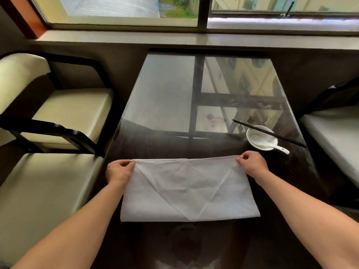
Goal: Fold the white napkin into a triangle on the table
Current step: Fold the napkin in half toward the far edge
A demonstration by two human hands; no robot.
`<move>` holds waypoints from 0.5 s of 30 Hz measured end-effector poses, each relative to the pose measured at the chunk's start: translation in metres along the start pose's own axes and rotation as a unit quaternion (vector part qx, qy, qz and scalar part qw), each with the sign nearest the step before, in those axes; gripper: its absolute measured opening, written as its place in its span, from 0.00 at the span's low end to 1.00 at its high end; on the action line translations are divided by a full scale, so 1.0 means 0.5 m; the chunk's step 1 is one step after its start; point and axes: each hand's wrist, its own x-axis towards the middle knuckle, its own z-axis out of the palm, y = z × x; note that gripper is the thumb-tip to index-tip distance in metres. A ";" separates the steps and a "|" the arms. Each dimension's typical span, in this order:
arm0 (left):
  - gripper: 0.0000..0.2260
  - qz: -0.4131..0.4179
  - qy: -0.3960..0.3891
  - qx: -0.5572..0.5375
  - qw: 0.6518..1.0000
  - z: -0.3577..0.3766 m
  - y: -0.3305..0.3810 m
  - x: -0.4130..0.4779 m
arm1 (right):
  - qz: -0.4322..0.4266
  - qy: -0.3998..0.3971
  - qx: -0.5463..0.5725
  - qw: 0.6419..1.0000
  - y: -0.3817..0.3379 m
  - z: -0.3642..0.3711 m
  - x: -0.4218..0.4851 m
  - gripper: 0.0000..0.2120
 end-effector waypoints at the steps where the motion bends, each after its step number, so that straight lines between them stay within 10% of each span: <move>1: 0.06 0.005 0.005 0.009 1.000 0.003 0.000 0.001 | 0.001 0.004 -0.004 1.000 0.003 0.003 0.001 0.06; 15: 0.03 0.073 0.044 0.106 0.991 0.032 0.001 0.028 | -0.007 0.045 -0.044 0.998 0.018 0.027 0.032 0.09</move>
